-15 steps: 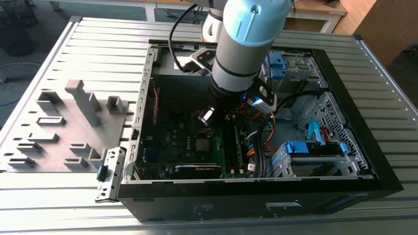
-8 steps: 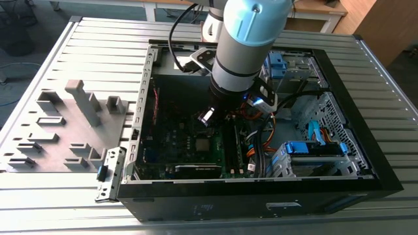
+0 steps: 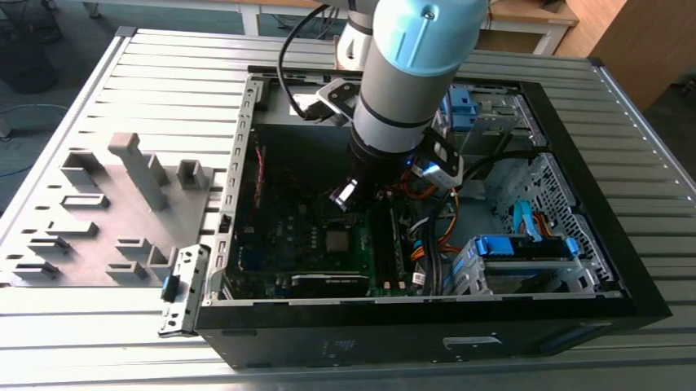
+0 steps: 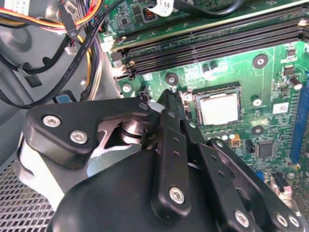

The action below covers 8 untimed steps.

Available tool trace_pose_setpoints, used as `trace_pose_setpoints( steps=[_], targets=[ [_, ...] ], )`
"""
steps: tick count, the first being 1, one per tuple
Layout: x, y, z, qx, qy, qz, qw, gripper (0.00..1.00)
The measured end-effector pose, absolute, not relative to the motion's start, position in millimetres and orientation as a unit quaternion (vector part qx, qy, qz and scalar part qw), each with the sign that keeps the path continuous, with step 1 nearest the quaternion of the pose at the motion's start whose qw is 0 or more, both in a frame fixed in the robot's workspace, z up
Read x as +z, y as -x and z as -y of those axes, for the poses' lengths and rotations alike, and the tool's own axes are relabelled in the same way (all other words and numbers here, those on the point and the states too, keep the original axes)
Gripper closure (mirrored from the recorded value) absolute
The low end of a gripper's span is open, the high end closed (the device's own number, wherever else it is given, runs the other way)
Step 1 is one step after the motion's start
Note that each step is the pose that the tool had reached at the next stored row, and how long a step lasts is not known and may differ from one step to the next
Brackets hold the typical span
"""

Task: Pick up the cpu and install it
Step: 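Close the cpu cover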

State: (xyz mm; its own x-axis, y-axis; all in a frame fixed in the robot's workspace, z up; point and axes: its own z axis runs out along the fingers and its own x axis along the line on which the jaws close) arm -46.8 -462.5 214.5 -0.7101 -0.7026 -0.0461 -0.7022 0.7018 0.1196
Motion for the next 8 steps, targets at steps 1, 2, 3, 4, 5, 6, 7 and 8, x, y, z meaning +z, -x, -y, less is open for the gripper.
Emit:
trace_pose_setpoints(
  steps=[1,2,3,4,5,6,7,8],
  targets=[
    [215.0,46.8,462.8,-0.064,-0.381,0.922,0.001,0.89],
    [215.5,46.8,463.0,-0.064,-0.381,0.922,0.001,0.89],
    [216.1,46.8,463.1,-0.065,-0.381,0.922,0.001,0.89],
    [216.6,46.8,463.4,-0.065,-0.381,0.922,0.001,0.89],
    [217.1,46.8,463.6,-0.065,-0.381,0.922,0.001,0.89],
    [217.6,46.8,463.9,-0.065,-0.381,0.922,0.001,0.89],
    [218.2,46.8,464.2,-0.065,-0.381,0.922,0.001,0.89],
    [218.8,46.8,464.5,-0.065,-0.381,0.922,0.001,0.89]
  ],
)
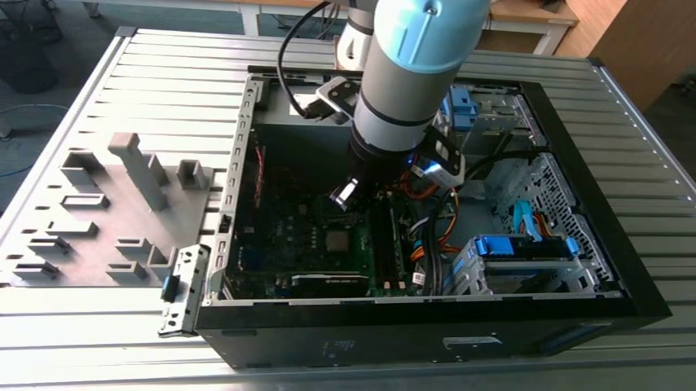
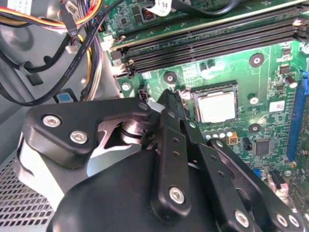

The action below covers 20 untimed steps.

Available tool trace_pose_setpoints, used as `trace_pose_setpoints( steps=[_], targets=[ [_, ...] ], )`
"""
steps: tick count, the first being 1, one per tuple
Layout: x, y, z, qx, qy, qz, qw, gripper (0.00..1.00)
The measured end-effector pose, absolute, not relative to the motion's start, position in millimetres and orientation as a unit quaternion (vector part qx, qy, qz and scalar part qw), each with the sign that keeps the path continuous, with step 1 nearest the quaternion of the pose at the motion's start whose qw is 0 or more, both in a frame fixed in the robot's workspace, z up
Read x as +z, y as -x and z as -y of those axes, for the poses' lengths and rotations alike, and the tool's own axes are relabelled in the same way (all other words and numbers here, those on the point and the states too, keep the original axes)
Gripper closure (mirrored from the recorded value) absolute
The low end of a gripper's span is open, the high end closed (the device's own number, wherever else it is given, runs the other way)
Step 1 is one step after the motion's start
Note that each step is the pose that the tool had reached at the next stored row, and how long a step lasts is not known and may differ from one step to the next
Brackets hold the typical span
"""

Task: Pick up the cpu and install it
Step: 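Close the cpu cover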

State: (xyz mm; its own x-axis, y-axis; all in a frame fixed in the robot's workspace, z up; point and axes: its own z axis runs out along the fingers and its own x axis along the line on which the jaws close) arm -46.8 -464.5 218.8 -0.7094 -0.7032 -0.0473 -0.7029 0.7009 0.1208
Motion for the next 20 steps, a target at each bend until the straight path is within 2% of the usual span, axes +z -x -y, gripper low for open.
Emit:
trace_pose_setpoints(
  steps=[20],
  targets=[
    [226.4,46.8,470.8,-0.068,-0.382,0.922,0.000,0.89]
  ],
)
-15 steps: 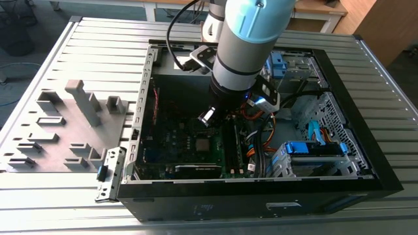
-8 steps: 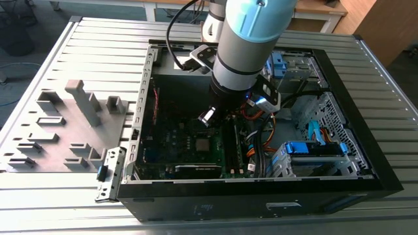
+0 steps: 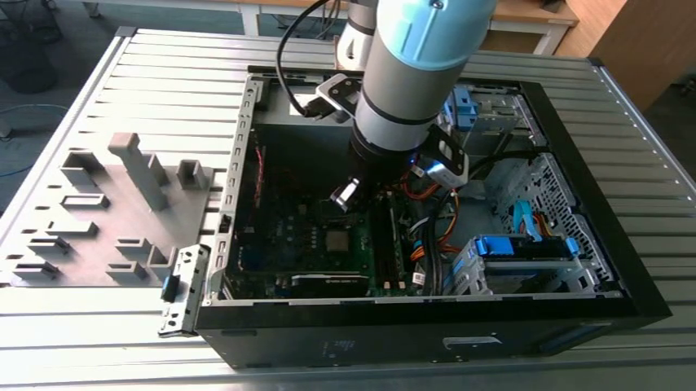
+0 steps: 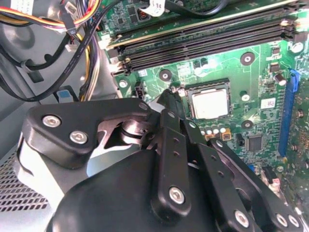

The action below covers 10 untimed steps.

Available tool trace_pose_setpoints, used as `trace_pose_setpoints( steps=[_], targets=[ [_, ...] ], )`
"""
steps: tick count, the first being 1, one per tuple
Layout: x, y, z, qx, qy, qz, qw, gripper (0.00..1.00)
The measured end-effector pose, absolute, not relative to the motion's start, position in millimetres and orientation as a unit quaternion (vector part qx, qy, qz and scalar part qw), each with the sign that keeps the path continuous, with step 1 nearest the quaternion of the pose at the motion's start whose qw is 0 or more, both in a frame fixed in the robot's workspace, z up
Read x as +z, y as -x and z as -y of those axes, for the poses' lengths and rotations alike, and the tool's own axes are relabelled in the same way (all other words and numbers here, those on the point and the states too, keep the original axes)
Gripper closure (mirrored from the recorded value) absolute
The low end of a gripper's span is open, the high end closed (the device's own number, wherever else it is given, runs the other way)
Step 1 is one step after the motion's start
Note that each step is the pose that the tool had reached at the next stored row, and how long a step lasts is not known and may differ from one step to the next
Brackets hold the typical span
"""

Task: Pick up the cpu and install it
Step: 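Close the cpu cover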

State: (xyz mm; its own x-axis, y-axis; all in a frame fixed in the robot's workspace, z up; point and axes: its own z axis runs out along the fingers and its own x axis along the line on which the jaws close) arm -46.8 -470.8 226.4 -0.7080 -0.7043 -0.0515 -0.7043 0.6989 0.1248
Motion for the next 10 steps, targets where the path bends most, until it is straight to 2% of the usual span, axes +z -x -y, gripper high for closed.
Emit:
trace_pose_setpoints(
  steps=[10],
  targets=[
    [226.7,46.6,476.9,-0.068,-0.382,0.922,0.000,0.89]
  ],
)
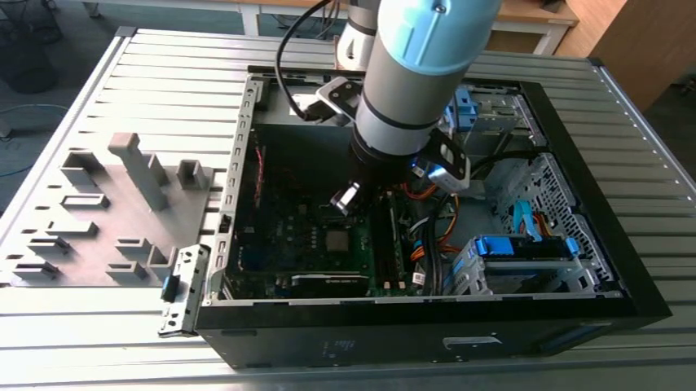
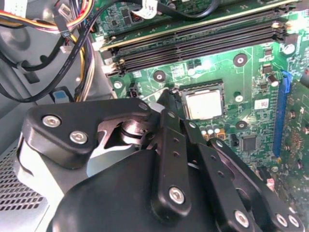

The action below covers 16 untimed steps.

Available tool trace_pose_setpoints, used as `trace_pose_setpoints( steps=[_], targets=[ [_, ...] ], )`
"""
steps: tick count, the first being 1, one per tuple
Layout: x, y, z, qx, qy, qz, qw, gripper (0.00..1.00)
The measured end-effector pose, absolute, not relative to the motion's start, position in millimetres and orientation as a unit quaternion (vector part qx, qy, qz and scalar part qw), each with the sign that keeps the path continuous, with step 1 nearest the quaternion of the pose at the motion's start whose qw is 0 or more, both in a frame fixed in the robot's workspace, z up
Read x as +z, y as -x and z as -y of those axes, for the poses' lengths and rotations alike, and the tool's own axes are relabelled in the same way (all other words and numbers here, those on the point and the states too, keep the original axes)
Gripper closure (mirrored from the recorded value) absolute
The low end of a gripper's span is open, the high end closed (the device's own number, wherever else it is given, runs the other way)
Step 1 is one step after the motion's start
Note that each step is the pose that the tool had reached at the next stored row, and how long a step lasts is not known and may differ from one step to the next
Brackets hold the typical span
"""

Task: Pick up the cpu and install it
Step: 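Close the cpu cover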

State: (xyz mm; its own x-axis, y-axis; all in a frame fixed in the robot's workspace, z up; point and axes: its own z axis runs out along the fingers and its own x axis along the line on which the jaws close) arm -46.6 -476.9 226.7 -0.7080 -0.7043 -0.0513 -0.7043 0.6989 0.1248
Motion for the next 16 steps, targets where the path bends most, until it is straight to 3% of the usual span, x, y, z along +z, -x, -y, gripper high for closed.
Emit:
trace_pose_setpoints(
  steps=[16],
  targets=[
    [226.7,46.0,484.9,-0.068,-0.382,0.922,0.000,0.89]
  ],
)
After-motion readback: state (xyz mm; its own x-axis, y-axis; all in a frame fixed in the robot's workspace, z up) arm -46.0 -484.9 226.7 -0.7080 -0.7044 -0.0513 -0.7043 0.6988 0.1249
